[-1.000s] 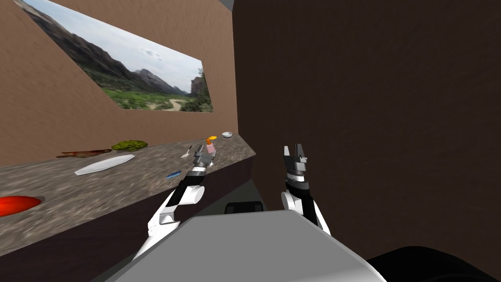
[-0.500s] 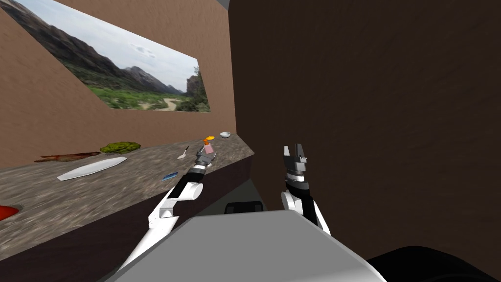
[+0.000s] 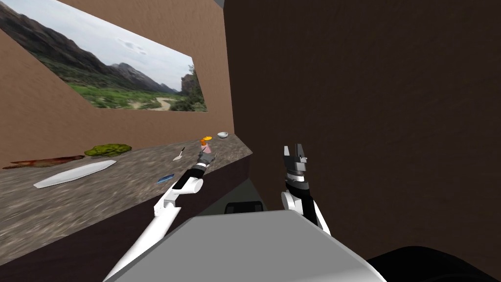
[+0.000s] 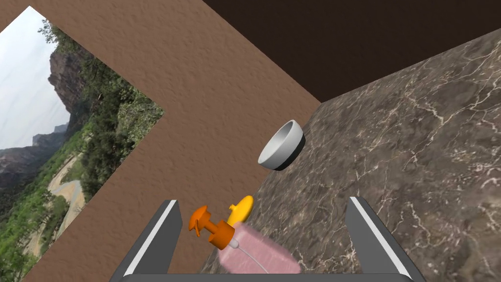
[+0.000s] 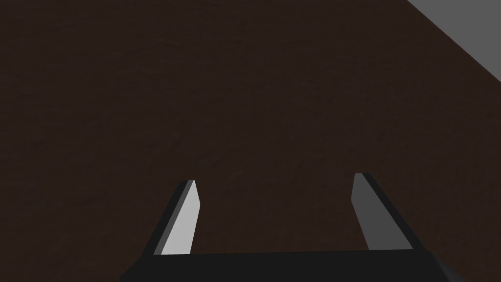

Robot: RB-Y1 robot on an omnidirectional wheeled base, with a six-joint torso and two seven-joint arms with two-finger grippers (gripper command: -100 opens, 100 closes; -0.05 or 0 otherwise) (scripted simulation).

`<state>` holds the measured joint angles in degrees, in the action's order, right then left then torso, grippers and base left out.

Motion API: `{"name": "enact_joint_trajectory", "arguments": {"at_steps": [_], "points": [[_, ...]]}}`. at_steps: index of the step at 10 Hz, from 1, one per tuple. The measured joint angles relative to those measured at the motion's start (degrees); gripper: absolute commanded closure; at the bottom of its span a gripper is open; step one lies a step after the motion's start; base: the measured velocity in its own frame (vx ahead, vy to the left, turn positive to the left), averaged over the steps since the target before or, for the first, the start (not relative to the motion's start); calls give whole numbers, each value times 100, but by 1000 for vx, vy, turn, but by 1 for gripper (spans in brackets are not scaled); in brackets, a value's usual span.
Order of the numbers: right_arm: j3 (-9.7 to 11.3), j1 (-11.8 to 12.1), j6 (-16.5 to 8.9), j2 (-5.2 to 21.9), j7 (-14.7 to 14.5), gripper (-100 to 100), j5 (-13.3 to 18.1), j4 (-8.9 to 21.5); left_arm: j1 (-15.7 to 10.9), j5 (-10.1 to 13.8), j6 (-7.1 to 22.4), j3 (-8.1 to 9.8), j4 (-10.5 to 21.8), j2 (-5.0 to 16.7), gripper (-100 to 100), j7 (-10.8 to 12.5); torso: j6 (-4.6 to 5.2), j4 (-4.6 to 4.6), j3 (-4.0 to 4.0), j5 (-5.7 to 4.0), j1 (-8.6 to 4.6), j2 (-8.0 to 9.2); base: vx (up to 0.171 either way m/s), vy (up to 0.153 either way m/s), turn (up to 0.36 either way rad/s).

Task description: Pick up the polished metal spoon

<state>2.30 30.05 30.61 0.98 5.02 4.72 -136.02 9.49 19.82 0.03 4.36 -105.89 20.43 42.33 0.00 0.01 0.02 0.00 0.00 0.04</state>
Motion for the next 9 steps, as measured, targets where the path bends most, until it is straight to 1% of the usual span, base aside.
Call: {"name": "enact_joint_trajectory", "arguments": {"at_steps": [1,2,3,4,5,6,7,9], "points": [[0,0,0,0,0,0,0,0,-42,40,158,21,76,48,-100,136,-3,0,1,0,0,1,-22,-3,-74],[0,0,0,0,0,0,0,0,-174,110,296,44,272,147,-100,283,-1,0,1,0,1,1,-19,-1,-71],[0,0,0,0,0,0,0,0,-202,162,442,71,347,219,-100,434,-3,0,1,0,1,2,-23,0,-91],[0,0,0,0,0,0,0,0,-289,236,576,105,492,323,-100,594,-1,1,2,0,2,3,-20,2,-51],[0,0,0,0,0,0,0,0,-404,269,773,146,588,370,-100,736,-2,1,1,0,2,2,-24,-3,-115],[0,0,0,0,0,0,0,0,-575,345,951,180,788,488,-100,899,0,1,1,0,1,2,-19,0,-70],[0,1,0,0,0,0,0,0,-619,360,1077,180,927,502,-100,1023,-3,0,1,1,1,2,-27,-4,-109],[0,1,0,0,0,0,0,0,-785,479,1437,253,1169,685,-100,1319,-4,1,2,0,1,3,-22,-3,-80]]}}
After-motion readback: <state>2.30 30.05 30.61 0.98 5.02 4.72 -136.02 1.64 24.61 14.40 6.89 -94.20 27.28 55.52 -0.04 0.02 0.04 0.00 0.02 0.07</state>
